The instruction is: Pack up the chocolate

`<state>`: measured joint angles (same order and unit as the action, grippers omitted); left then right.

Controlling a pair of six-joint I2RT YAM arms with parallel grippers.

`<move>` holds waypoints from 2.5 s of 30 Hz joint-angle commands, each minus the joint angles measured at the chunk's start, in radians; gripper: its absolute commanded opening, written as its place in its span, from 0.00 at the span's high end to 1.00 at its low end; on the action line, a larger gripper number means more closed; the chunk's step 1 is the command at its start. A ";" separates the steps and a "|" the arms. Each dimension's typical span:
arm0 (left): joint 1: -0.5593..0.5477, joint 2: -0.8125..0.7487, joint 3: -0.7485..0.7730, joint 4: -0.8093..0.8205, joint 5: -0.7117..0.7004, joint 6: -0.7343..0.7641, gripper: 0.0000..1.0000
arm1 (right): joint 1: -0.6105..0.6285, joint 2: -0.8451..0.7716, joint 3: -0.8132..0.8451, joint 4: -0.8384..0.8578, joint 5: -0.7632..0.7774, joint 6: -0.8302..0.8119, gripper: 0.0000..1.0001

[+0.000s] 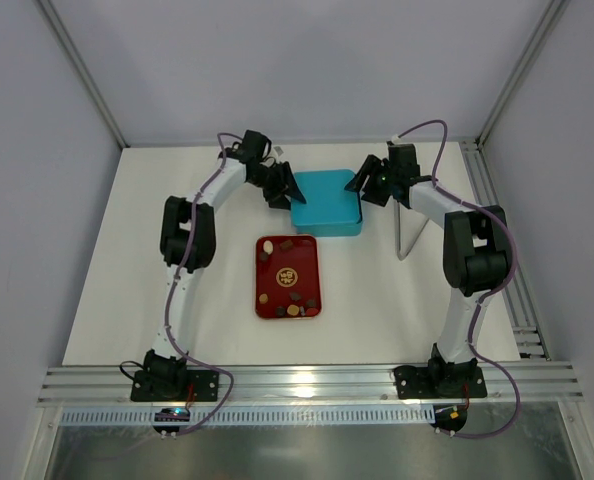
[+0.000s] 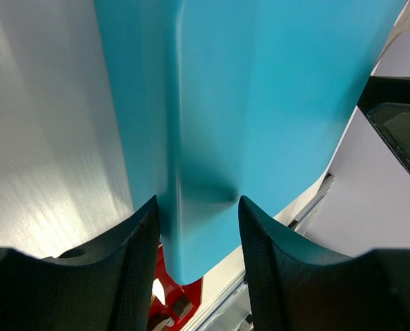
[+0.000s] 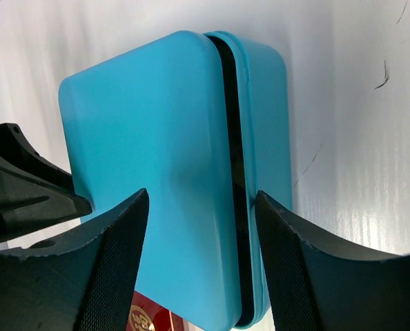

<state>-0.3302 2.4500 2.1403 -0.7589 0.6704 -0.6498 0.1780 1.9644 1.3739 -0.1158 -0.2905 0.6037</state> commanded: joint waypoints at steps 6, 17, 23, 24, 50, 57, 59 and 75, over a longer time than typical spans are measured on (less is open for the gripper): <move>-0.010 0.024 0.112 -0.082 -0.037 0.015 0.51 | 0.020 0.011 -0.019 0.021 -0.012 -0.004 0.36; -0.024 0.023 0.174 -0.120 -0.061 0.010 0.51 | 0.021 0.010 -0.035 0.027 -0.013 -0.004 0.37; -0.024 0.010 0.187 -0.128 -0.065 0.010 0.51 | 0.021 0.011 -0.036 0.028 -0.013 -0.004 0.37; -0.026 0.007 0.185 -0.129 -0.063 0.012 0.51 | 0.021 0.011 -0.036 0.028 -0.013 -0.004 0.37; -0.032 0.056 0.150 -0.183 -0.181 0.024 0.41 | 0.029 0.045 -0.058 -0.010 0.010 -0.009 0.43; -0.036 0.052 0.096 -0.183 -0.216 0.030 0.41 | 0.029 0.025 -0.143 0.048 0.001 0.010 0.46; -0.036 0.050 0.084 -0.180 -0.224 0.029 0.41 | 0.028 0.016 -0.165 0.068 -0.001 0.018 0.47; -0.043 0.050 -0.019 -0.158 -0.265 0.032 0.44 | 0.031 -0.018 -0.323 0.183 -0.022 0.084 0.68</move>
<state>-0.3546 2.4535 2.1830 -0.8631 0.5213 -0.6502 0.1829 1.9217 1.1175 0.1997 -0.3069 0.7021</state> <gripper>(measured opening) 0.574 0.448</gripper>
